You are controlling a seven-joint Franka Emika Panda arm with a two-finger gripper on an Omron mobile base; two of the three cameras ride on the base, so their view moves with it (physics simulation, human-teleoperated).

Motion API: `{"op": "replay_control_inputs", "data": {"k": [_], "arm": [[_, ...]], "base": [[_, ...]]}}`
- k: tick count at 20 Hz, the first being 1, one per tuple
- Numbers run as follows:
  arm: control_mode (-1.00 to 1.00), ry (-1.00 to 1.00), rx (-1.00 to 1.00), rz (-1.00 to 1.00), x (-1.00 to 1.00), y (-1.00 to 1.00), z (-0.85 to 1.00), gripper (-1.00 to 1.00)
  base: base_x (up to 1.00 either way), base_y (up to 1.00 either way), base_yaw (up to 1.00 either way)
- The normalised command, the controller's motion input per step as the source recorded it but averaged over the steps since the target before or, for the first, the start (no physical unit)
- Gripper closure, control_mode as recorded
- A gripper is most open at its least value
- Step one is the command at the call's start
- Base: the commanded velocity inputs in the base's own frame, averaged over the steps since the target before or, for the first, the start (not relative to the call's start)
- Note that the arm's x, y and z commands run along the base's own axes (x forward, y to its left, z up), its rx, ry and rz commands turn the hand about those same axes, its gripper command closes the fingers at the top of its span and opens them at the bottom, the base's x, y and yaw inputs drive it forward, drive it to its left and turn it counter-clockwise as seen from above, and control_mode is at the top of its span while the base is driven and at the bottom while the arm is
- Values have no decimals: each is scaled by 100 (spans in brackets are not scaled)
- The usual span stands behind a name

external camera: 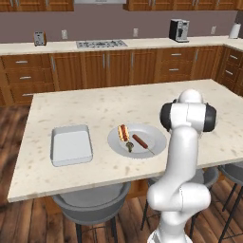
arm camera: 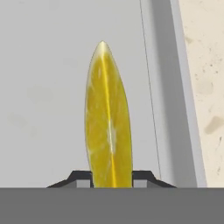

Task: Place one cooked food and one vegetable from the large plate to each tupperware container.

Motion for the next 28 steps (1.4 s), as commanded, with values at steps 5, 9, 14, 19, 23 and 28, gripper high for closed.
{"op": "replay_control_inputs", "data": {"k": [5, 9, 14, 19, 23, 28], "arm": [[-100, 0, 0, 0, 0, 0, 0, -100], [-100, 0, 0, 0, 0, 0, 0, -100], [-100, -7, 0, 0, -15, 4, 46, -100], [-100, -15, 0, 2, -63, 77, 84, -100], [-100, -10, 0, 24, -61, 100, 58, -100], [-100, 0, 0, 24, -42, 100, 33, -100]], "base": [[0, 0, 0], [0, 0, 0], [0, 0, 0], [0, 0, 0], [0, 0, 0], [0, 0, 0]]}}
